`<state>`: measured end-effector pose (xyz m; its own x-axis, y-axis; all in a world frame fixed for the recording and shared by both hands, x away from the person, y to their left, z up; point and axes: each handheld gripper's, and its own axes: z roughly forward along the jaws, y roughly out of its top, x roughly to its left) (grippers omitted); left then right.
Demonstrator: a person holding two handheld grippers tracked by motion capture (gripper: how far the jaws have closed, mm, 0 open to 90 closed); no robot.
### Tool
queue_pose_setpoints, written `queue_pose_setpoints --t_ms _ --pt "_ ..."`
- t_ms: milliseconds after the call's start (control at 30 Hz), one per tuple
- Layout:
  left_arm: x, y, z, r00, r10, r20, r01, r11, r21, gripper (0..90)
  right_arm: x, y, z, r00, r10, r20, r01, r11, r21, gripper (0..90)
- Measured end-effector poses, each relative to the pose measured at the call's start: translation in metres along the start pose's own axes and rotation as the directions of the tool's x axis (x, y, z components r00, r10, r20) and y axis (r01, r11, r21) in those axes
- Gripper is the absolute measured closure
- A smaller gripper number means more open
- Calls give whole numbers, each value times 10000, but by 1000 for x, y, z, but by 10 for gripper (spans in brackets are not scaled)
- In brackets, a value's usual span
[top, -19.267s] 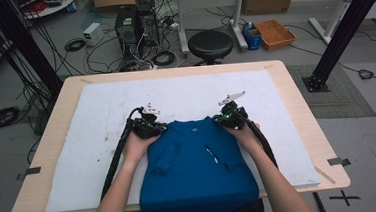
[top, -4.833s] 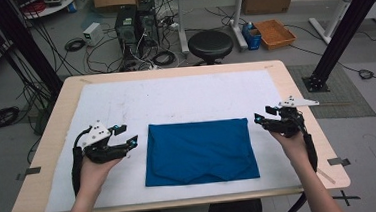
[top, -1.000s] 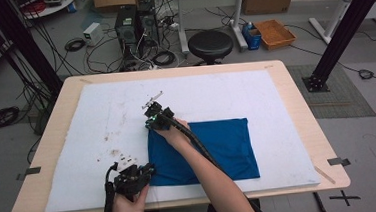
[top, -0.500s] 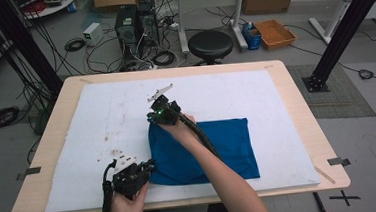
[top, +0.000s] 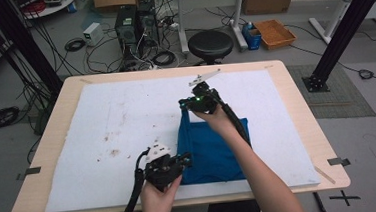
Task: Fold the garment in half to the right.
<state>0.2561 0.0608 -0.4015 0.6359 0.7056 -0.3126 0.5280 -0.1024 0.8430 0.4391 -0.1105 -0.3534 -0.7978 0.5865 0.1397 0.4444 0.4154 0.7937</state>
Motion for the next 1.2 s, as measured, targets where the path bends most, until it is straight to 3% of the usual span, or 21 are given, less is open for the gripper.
queue_pose_setpoints --t_ms 233,467,733,1033,1200 --pt "-26 12 42 9965 181 810 -201 9995 240 868 -35 -27 -39 9986 439 307 -435 9990 -126 882" --pt "-49 13 84 9903 307 1357 -397 9971 646 868 -65 -54 -67 9955 665 678 -676 9976 145 882" --pt "-64 10 110 9866 449 1567 -598 9940 916 868 -85 -82 -82 9891 803 1232 -871 9949 506 882" --pt "-68 7 128 9817 218 1892 -410 9944 978 860 -97 -99 -83 9796 867 1813 -1027 9914 808 881" --pt "-71 6 129 9737 328 2254 -514 9957 770 748 -101 -104 -83 9744 855 2077 -1070 9897 947 829"
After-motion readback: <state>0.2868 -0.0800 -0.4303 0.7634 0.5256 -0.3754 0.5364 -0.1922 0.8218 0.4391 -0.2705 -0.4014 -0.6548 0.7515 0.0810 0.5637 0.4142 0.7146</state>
